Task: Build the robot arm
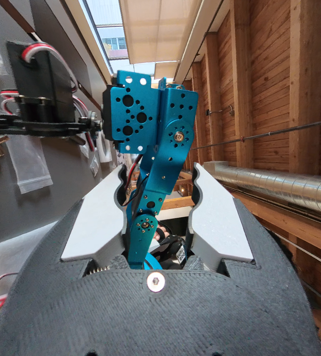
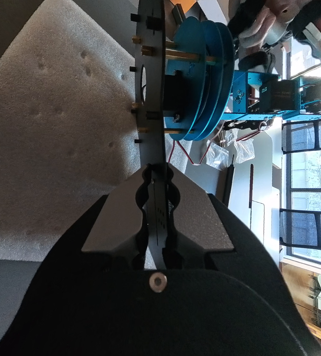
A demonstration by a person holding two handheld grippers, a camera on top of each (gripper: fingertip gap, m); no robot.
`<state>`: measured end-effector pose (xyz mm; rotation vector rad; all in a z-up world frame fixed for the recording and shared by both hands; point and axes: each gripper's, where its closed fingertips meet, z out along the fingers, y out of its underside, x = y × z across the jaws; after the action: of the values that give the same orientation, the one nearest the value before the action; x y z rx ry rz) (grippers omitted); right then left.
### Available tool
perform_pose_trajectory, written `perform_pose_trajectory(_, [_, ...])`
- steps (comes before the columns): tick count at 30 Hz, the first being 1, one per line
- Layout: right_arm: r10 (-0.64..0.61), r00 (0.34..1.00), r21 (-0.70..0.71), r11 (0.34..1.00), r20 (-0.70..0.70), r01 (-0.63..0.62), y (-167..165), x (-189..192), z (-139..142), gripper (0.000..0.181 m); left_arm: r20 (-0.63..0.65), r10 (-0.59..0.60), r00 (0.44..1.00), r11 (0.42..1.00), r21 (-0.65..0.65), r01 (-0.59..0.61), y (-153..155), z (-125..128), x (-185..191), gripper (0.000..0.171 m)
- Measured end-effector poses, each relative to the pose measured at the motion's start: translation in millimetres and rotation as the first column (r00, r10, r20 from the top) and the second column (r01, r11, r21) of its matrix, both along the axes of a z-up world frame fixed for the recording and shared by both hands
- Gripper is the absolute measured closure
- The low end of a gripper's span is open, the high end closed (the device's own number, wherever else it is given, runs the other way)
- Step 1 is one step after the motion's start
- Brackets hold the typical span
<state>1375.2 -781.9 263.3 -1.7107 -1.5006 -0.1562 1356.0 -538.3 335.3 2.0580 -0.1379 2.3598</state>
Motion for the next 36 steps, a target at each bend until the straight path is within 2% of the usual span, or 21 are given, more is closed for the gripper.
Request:
perform_pose_trajectory(5, [-0.003,1.0,0.024,1.0,-0.004,0.003,1.4,1.0,-0.6,0.167,-0.01,0.011,1.0,0.999,-0.031,-0.012,0.3,-2.8,-12.9,0.102])
perform_pose_trajectory(11, [0.002,1.0,0.118,0.993,0.018,-0.004,5.3,2.1,-0.2,0.159,0.059,0.138,0.989,0.99,-0.023,-0.137,11.9,2.8,-42.9,0.097])
perform_pose_trajectory(16, [-0.023,0.999,0.216,0.976,0.037,0.015,3.0,12.5,4.1,0.153,0.075,0.162,0.984,0.985,0.048,-0.166,-4.8,7.1,-75.2,0.096])
perform_pose_trajectory(20, [-0.017,0.998,0.276,0.96,-0.06,0.033,-5.1,16.8,19.2,0.148,0.082,0.212,0.974,0.963,0.154,-0.222,-21.5,10.7,-106.7,0.097])
perform_pose_trajectory(23, [-0.046,0.973,0.277,0.955,-0.224,0.109,-19.2,27.1,34.6,0.137,0.111,0.244,0.963,0.917,0.295,-0.267,-47.1,17.7,-130.2,0.098])
perform_pose_trajectory(26, [-0.085,0.871,0.261,0.936,-0.485,0.236,-42.0,43.7,60.1,0.13,0.128,0.28,0.951,0.816,0.49,-0.307,-86.9,16.0,-144.9,0.098])
perform_pose_trajectory(30, [-0.198,0.594,0.15,0.862,-0.779,0.484,-66.1,91.6,82.0,0.128,0.179,0.34,0.923,0.647,0.667,-0.368,-132.1,18.6,-158.6,0.101])
perform_pose_trajectory(33, [-0.305,0.451,0.0,0.829,-0.839,0.56,-74.5,117.9,68.0,0.13,0.197,0.317,0.928,0.576,0.737,-0.354,-153.3,27.1,-164.2,0.103])
perform_pose_trajectory(36, [-0.362,0.377,-0.103,0.824,-0.853,0.557,-77.5,125.0,55.1,0.129,0.146,0.268,0.952,0.5,0.824,-0.267,-170.6,30.1,-161.3,0.105])
